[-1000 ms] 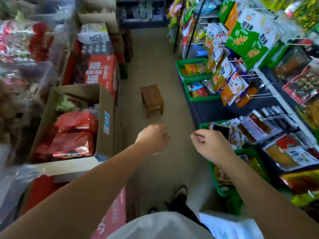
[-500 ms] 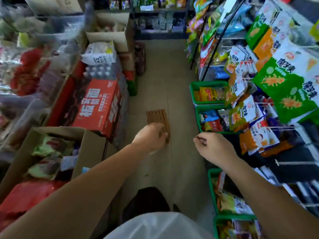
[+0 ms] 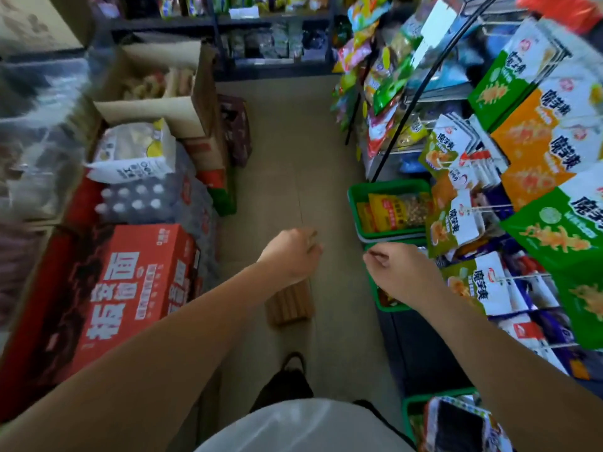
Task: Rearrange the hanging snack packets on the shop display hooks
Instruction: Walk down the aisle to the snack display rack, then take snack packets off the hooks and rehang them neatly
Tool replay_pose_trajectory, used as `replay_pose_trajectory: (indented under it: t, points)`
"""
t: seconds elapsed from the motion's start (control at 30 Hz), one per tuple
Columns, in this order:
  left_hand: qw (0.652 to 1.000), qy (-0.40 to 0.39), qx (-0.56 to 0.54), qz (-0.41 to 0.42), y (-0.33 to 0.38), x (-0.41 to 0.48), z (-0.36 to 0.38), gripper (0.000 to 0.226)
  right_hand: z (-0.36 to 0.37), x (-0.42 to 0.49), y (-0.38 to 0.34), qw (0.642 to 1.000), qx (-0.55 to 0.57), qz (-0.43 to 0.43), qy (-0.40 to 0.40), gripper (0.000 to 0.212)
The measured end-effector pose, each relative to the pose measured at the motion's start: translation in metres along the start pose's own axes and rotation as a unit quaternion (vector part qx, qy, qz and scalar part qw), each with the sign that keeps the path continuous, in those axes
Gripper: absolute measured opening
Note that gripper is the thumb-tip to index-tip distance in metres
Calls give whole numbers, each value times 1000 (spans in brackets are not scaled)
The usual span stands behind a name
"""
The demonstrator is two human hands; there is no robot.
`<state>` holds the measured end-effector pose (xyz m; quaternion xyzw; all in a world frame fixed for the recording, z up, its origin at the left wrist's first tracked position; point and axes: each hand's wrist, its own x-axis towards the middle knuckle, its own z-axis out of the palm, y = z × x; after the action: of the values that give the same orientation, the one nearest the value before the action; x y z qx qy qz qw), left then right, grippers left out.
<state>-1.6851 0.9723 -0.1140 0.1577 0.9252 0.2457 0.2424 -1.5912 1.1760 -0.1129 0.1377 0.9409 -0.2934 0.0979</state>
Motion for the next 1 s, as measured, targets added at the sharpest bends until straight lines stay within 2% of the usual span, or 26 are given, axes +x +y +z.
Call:
replay_pose_trajectory:
  t: [0.23,0.4,0.57,0.67,0.87,1.0]
  points:
    - [995,-56,35,80,90,128,-7,43,-80,73,47,998,-8,51,34,33]
    - [993,-47,28,106,147,204,-2,38,-126,128,85,997,-6,56,45,39]
    - [988,-23,14,153,193,267,-10,37,-163,184,107,998,-15,60,33,35]
    - [982,-39,14,184,219,302,-15,30,-177,210,123,995,-34,77,54,37]
    - [953,-101,52,281,276,382,-21,31,-201,260,145,977,-2,180,114,40]
    - [922,-153,87,344,315,456,-21,42,-221,314,161,947,17,264,185,37]
